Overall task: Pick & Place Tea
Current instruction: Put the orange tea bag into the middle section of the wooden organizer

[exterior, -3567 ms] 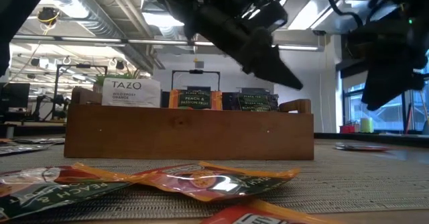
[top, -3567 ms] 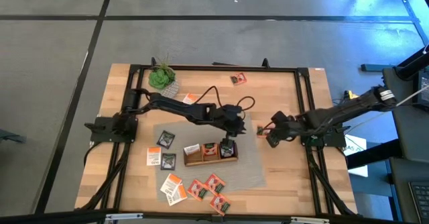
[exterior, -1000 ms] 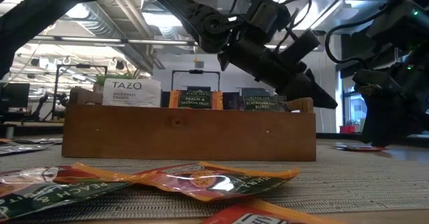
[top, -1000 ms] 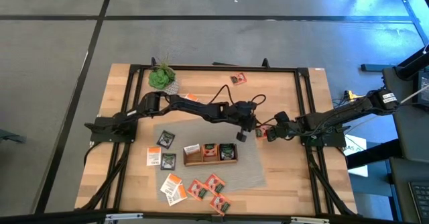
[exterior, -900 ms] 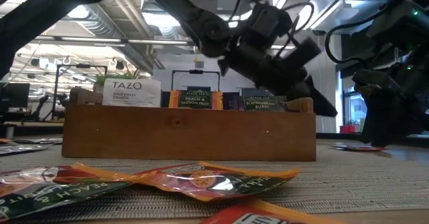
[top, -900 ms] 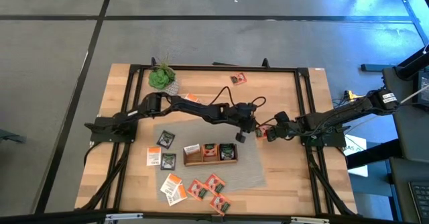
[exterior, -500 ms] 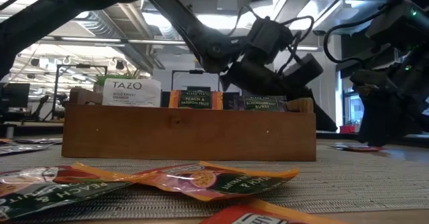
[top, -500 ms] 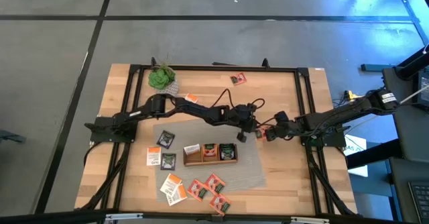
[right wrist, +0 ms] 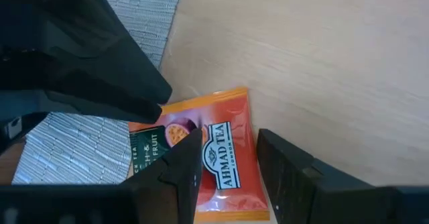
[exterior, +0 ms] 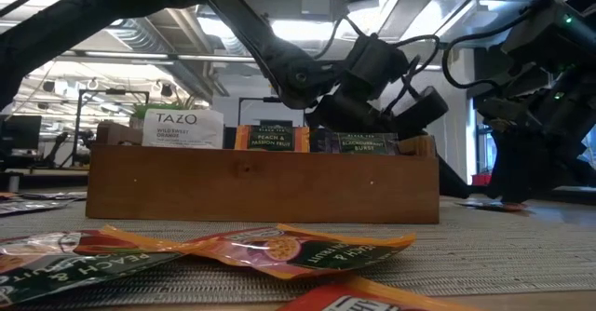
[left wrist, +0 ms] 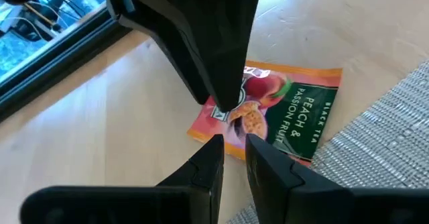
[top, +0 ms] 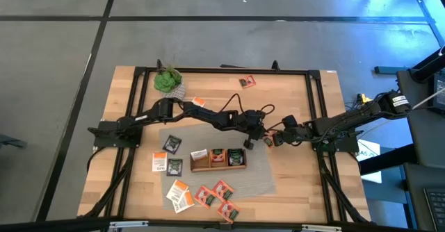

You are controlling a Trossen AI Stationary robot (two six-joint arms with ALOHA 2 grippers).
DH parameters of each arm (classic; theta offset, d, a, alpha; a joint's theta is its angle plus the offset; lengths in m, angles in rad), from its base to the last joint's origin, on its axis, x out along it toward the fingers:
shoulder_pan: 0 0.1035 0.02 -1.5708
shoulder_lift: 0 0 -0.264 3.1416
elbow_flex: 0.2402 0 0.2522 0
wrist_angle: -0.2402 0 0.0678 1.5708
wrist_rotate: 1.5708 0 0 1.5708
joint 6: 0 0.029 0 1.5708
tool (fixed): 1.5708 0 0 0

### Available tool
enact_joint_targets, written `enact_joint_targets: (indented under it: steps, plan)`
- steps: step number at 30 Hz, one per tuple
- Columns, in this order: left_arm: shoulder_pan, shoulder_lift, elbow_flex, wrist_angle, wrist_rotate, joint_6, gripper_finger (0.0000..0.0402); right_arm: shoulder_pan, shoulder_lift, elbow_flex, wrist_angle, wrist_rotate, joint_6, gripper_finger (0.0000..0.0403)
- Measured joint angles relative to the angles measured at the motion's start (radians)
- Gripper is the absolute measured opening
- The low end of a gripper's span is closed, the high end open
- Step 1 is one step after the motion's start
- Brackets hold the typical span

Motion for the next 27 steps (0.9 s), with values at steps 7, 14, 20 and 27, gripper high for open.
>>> enact_joint_targets:
  steps: [7, 14, 20, 27]
  plan:
    - [0.0, 0.0, 0.001, -0.063, 0.104, -0.043, 0.0061, 0.0, 0.002, -0.001, 0.007, -0.004, -0.049, 0.0134]
    - [-0.001, 0.0, 0.001, -0.068, 0.113, -0.051, 0.0061, 0.0, 0.004, -0.003, 0.014, -0.009, -0.141, 0.0104]
    - [-0.001, 0.0, 0.001, -0.076, 0.1, -0.054, 0.0061, -0.002, 0.004, -0.004, 0.022, -0.032, -0.082, 0.0094]
    - [-0.001, 0.0, 0.001, -0.079, 0.097, -0.055, 0.0061, -0.002, 0.001, -0.005, 0.053, -0.074, -0.094, 0.0112]
